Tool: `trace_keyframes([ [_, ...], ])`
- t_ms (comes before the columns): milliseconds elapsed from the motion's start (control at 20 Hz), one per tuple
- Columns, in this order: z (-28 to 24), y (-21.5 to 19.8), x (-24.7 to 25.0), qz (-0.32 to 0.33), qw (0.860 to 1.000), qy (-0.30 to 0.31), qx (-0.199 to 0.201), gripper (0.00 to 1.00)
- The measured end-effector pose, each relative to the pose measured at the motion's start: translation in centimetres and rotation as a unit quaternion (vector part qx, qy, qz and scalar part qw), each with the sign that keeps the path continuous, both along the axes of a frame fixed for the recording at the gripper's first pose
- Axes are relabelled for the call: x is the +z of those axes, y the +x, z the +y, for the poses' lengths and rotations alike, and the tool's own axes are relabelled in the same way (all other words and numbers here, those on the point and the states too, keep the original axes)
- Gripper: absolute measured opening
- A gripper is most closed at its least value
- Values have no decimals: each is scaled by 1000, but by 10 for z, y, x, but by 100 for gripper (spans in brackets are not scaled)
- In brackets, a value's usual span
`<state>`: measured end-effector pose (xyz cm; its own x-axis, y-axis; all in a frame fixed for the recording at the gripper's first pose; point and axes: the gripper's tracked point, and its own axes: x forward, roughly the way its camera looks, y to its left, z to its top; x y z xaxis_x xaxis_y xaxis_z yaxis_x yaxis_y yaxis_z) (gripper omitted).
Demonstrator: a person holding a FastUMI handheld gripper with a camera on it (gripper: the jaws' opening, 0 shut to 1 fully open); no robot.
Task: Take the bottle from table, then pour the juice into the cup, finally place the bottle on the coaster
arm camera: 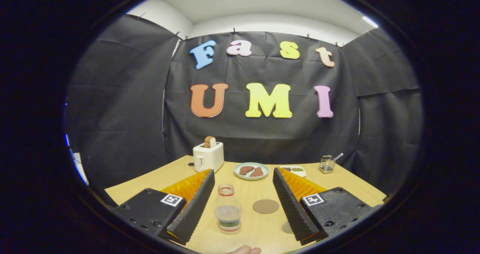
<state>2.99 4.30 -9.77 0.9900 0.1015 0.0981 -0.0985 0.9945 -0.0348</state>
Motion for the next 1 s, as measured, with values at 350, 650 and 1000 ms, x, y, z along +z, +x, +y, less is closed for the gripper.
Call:
trace_keyframes([
  [350,23,-1,-42,-14,1000,-6,8,100],
  [650,34,11,-81,-25,1000,-11,7,100],
  [1000,23,55,-117,4,999,-8,-32,100],
])
